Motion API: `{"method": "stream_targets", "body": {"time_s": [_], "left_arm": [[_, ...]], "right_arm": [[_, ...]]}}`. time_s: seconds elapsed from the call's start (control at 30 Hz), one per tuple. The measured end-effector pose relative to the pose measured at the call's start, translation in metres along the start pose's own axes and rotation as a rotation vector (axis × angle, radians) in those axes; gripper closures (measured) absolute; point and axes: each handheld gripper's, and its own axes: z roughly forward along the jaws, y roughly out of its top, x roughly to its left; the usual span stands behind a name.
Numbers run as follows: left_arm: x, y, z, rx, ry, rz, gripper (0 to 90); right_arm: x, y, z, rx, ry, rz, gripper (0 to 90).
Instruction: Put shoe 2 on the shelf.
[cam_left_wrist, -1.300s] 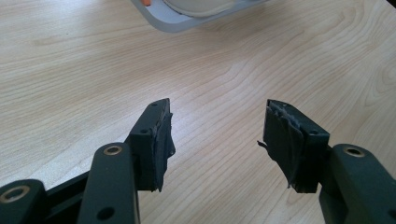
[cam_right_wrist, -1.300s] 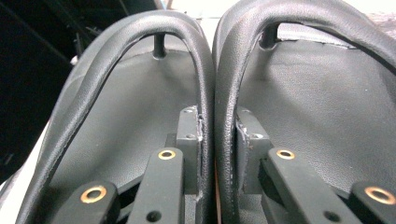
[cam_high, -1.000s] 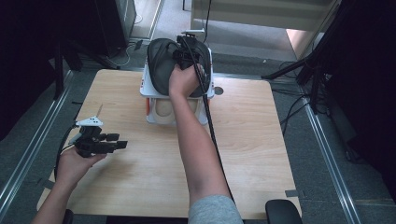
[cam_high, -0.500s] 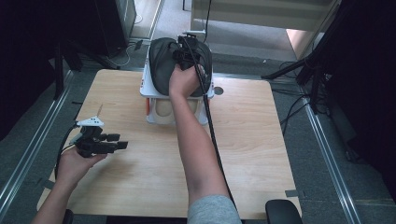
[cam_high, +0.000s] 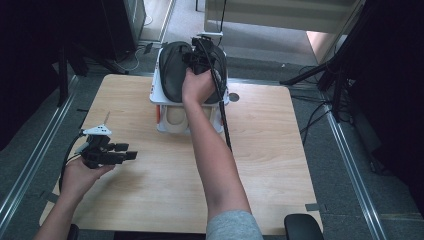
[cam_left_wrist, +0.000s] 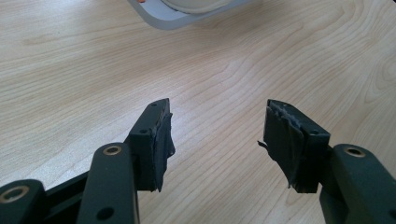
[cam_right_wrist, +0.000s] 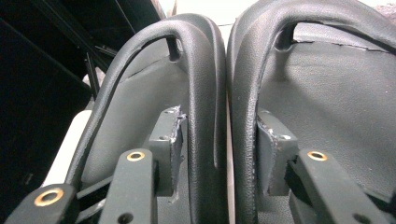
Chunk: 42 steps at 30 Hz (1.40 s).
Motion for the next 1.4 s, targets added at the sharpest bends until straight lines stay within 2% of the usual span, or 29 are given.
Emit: {"method": "stream_targets", "body": {"time_s": [0.17,0.53,0.97,1.27,1.4], "left_arm": [[0.000,0.000,0.000,0.000,-0.002,-0.006,42.4],[0.000,0.000,0.000,-0.001,0.000,-0.001,42.4],[0.000,0.000,0.000,0.001,0.001,-0.005,42.3],[0.000,0.000,0.000,0.003,0.003,-0.004,42.2],[0.001,0.000,0.001,0.004,0.005,-0.004,42.2]], "right_arm": [[0.000,0.000,0.000,0.004,0.011,0.005,57.2],[-0.001,0.000,-0.001,0.018,0.034,-0.025,51.0],[-0.007,-0.001,-0.020,0.035,0.065,-0.118,50.0],[-0.010,0.001,-0.040,0.055,0.129,-0.163,50.3],[-0.013,-0.004,-0.048,0.067,0.175,-0.187,50.5]]}}
